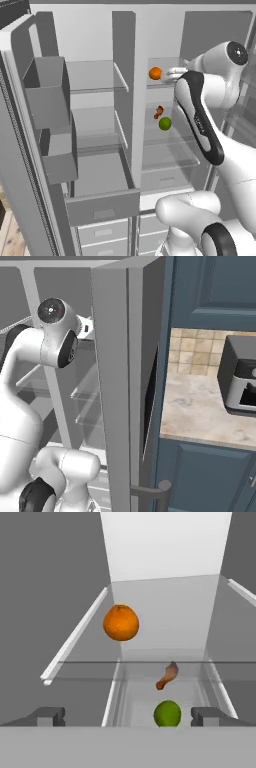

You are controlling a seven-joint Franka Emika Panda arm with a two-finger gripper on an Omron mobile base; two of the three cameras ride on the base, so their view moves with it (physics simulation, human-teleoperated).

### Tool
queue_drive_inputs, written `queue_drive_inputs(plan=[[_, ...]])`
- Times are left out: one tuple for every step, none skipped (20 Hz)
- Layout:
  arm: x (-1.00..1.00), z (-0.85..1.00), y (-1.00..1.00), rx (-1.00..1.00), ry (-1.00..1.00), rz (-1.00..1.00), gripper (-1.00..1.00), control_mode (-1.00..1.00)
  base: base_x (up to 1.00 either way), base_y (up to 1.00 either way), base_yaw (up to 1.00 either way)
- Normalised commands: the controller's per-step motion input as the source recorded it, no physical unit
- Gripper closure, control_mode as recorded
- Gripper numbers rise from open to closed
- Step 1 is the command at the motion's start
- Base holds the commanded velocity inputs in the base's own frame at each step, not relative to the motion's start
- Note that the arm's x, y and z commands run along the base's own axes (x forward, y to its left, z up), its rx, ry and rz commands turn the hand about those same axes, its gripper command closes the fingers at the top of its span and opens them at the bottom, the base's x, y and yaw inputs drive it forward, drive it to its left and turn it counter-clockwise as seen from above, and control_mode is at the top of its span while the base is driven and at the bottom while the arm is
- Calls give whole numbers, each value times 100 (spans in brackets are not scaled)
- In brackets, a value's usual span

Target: Take the lime and tangerine from the fridge shelf and place them in the freezer drawer to begin freezing them.

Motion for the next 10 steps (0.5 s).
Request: queue_drive_inputs(plan=[[57, 9, 0, 0, -2, 0, -100, -100, 0, 0, 0], [53, 9, 0, 0, -2, 0, -100, -100, 0, 0, 0], [50, 6, 0, 0, -1, 0, -100, -100, 0, 0, 0], [51, 3, 0, 0, 0, 0, -100, -100, 0, 0, 0], [56, 0, 0, 0, 0, 0, -100, -100, 0, 0, 0], [56, 0, 0, 0, 0, 0, -100, -100, 0, 0, 0], [49, 0, 0, 0, 0, 0, -100, -100, 0, 0, 0], [50, 0, 0, 0, 2, 0, -100, -100, 0, 0, 0], [52, 0, 0, 0, 7, 0, -100, -100, 0, 0, 0], [54, 0, 0, -2, 12, 0, -100, -100, 0, 0, 0]])
